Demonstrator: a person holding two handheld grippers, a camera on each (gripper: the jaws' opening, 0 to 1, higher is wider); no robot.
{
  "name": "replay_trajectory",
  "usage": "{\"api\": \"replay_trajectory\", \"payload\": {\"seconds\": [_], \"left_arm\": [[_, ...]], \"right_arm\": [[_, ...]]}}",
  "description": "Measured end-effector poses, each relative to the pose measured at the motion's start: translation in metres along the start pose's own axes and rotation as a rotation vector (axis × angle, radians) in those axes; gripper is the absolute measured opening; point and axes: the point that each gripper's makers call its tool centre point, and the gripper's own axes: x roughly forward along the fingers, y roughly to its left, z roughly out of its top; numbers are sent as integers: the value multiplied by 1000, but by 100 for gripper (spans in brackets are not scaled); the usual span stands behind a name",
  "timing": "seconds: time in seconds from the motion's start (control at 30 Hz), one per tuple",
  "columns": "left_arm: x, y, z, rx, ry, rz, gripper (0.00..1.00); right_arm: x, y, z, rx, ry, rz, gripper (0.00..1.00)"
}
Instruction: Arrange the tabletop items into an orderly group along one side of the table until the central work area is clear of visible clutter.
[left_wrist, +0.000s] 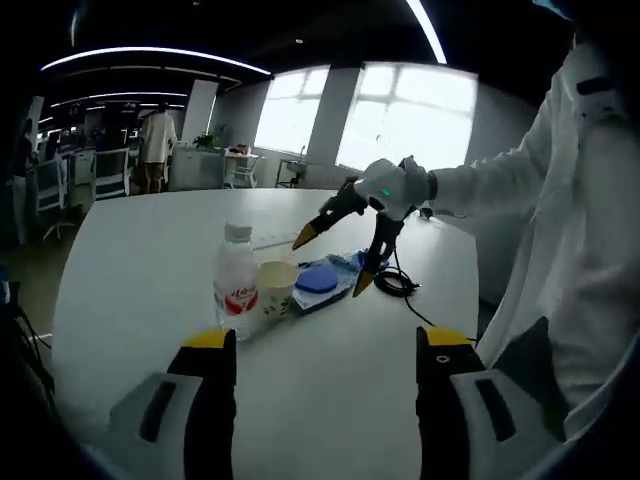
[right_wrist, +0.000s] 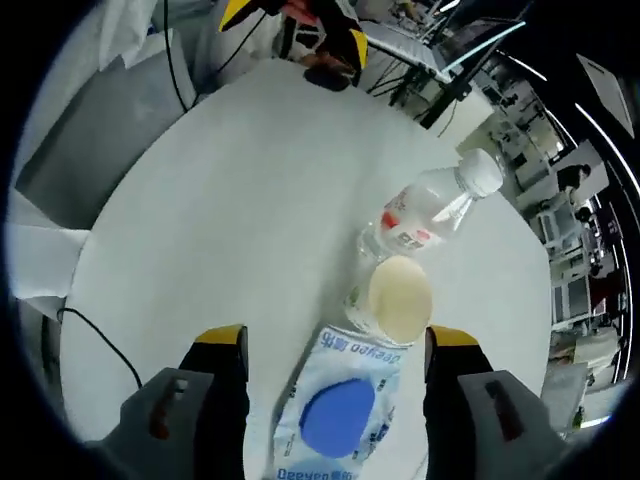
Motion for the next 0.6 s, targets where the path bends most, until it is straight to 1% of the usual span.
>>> {"api": "replay_trajectory", "payload": {"seconds": [0.07, 0.23, 0.27, 0.3, 0.4, 0.57, 0.6], "left_arm": [[2, -1, 1, 7, 4, -3, 75], [9, -6, 7, 24, 10, -23, 75], [11, -8, 7, 36, 17, -29, 76], [12, -9, 8, 41, 18, -32, 76], [16, -13, 14, 56, 14, -43, 76], [20, -19, 23, 92, 14, -54, 76], [21, -20, 23, 97, 16, -57, 76]], "right_arm": [[-3, 3, -1, 37, -10, -7, 71], [-16, 9, -5, 148, -51, -58, 72], [-20, 10, -8, 165, -48, -66, 72], [-25, 10, -7, 205, -67, -87, 72], [-39, 14, -9, 281, -102, -130, 71], [-64, 26, -20, 399, -133, -209, 71], [-70, 31, -23, 431, -138, -221, 71]]}}
